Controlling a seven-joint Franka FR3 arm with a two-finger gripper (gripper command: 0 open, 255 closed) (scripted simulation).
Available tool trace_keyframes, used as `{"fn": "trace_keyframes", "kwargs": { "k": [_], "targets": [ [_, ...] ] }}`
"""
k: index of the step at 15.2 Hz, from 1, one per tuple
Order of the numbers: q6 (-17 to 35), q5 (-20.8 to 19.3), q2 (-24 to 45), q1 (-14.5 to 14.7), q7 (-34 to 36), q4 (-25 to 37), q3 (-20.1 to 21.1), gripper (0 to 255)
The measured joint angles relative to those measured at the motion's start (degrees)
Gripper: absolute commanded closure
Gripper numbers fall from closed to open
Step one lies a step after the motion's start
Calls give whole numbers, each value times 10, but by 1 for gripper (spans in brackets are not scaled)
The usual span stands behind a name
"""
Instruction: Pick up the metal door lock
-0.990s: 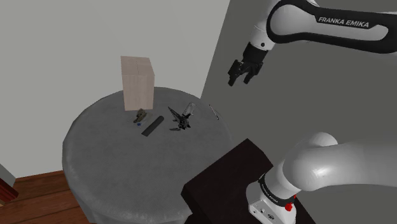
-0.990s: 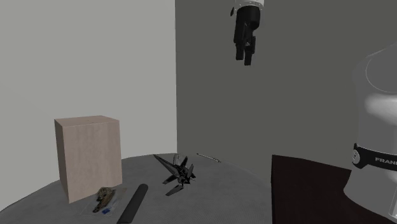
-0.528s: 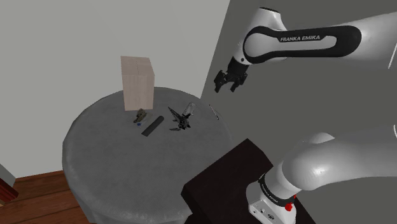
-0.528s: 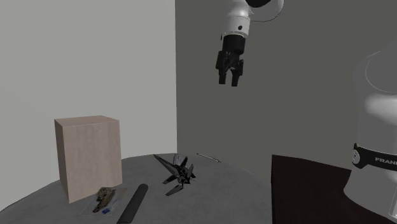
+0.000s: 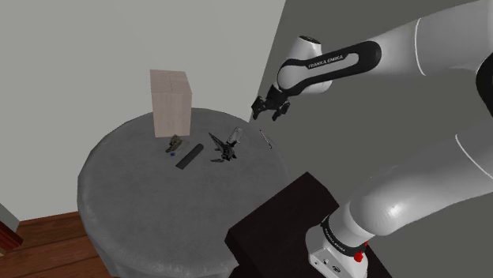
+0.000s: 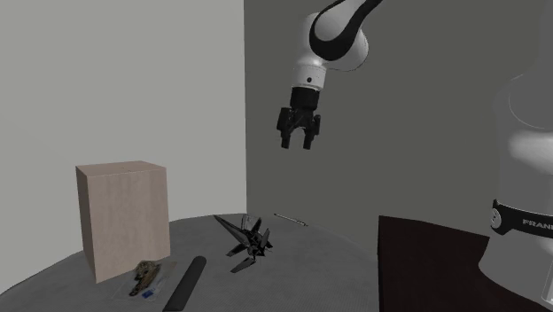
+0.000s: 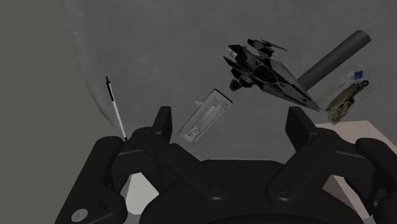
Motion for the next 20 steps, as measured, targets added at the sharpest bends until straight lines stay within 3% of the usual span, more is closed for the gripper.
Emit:
{"fn": "trace_keyframes", "kwargs": {
  "k": [10, 20],
  "targets": [
    [181, 63, 230, -8, 24, 83, -4, 0],
    [270, 133, 455, -42, 38, 252, 14, 0]
  ]
}}
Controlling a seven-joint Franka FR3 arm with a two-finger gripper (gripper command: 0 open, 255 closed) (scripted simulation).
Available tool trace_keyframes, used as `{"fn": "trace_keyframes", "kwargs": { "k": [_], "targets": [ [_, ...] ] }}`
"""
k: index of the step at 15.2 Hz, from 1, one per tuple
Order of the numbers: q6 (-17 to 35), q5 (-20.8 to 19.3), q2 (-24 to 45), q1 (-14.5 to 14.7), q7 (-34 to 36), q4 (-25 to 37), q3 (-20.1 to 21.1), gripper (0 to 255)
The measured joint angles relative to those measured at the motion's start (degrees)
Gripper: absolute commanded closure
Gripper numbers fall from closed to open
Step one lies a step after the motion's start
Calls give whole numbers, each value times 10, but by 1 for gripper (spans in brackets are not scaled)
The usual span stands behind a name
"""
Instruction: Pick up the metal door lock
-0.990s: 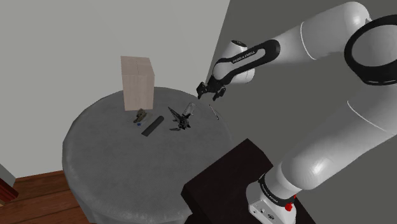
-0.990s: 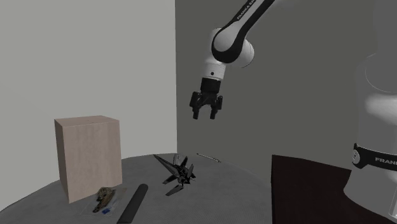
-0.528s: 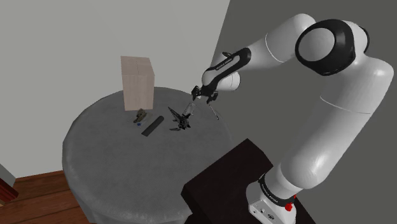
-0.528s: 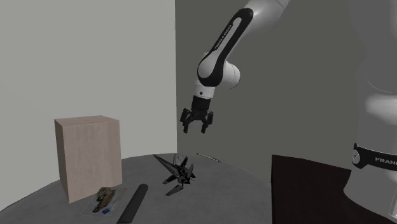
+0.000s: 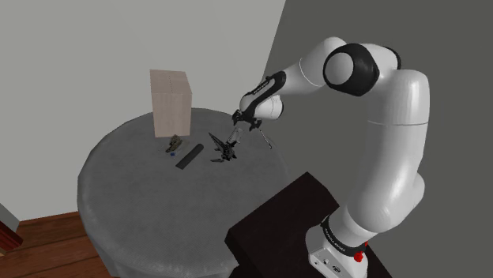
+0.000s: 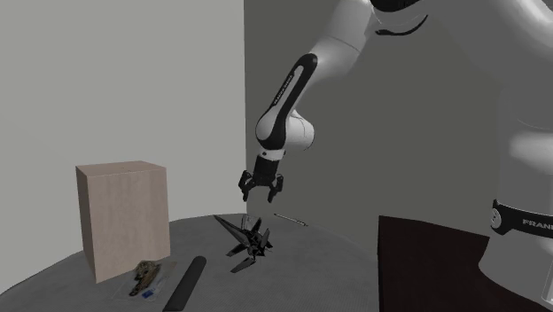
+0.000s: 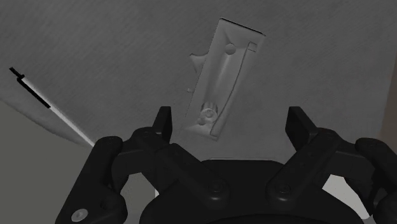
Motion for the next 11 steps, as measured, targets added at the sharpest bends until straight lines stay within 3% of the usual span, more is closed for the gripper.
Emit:
{"fn": "trace_keyframes", "kwargs": {
  "k": [6, 11],
  "targets": [
    [23, 23, 139, -21, 22, 135, 6, 0],
    [33, 28, 179, -30, 23, 169, 11, 0]
  ]
}}
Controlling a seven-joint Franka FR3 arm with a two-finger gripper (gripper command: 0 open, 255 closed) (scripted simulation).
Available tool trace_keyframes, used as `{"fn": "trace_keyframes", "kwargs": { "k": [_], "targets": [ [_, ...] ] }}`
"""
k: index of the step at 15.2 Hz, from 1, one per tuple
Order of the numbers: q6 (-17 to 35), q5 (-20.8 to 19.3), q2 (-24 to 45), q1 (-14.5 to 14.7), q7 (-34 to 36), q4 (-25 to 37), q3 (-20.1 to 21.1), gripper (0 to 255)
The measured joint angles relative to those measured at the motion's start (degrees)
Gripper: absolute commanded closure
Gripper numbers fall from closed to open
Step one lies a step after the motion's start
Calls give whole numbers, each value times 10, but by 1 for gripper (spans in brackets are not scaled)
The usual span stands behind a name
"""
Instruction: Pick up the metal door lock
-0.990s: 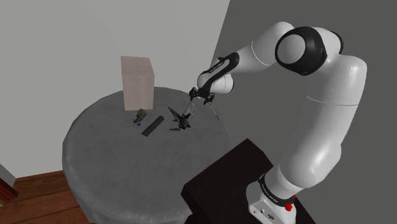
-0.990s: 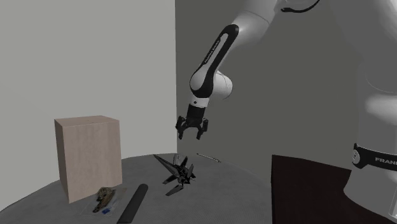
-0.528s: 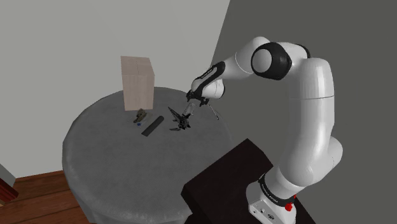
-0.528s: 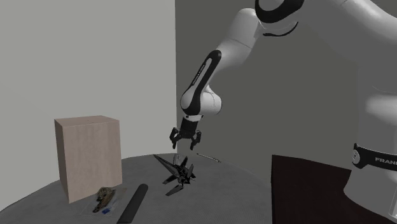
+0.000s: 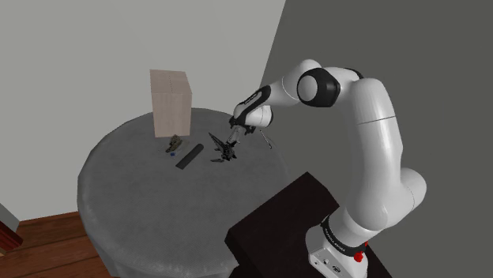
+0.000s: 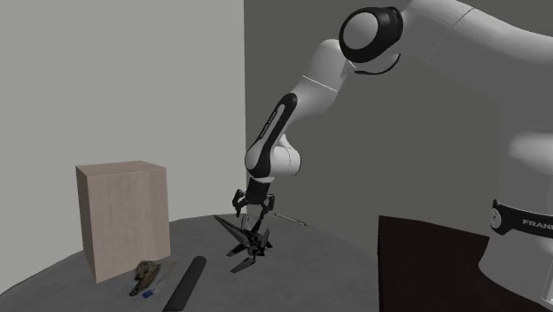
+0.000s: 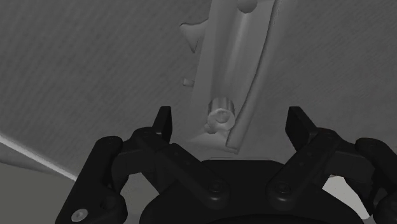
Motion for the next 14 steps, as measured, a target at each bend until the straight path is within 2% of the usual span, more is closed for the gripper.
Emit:
{"fn": "trace_keyframes", "kwargs": {
  "k": [4, 5, 14],
  "targets": [
    [15, 1, 32, -6, -4, 18, 7, 0],
    [16, 1, 34, -6, -4, 19, 7, 255],
    [17, 2, 36, -6, -4, 21, 7, 255]
  ]
}}
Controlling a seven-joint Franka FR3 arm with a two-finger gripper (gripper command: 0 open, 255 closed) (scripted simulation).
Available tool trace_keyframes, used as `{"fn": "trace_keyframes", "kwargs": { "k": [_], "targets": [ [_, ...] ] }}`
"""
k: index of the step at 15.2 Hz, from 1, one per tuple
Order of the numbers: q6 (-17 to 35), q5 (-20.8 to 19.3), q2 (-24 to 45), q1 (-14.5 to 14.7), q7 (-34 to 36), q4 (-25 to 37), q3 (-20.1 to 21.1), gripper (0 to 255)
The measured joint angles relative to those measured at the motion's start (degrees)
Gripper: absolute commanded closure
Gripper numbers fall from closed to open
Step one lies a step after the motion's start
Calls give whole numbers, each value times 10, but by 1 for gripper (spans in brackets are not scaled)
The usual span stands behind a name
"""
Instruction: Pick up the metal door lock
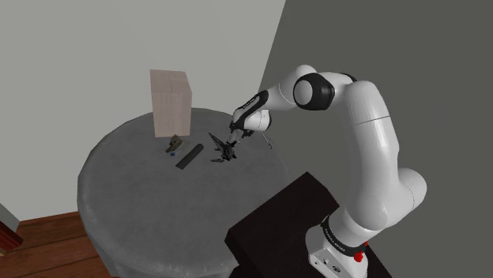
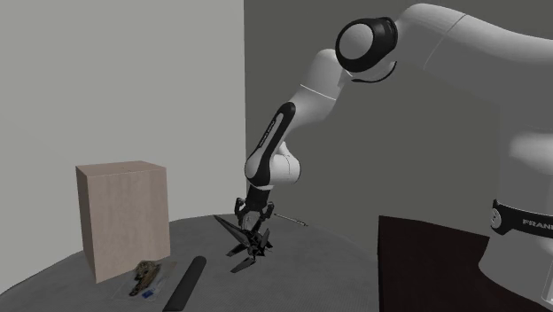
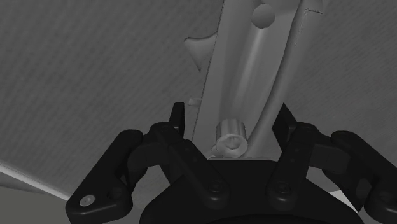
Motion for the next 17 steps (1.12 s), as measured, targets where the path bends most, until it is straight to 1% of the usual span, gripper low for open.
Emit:
{"fn": "trace_keyframes", "kwargs": {
  "k": [3, 11, 17],
  "targets": [
    [-4, 0, -8, 1, 1, -5, -2, 255],
    [-29, -3, -66, 10, 7, -39, -13, 255],
    [-54, -7, -103, 18, 14, -52, -24, 255]
  ]
}}
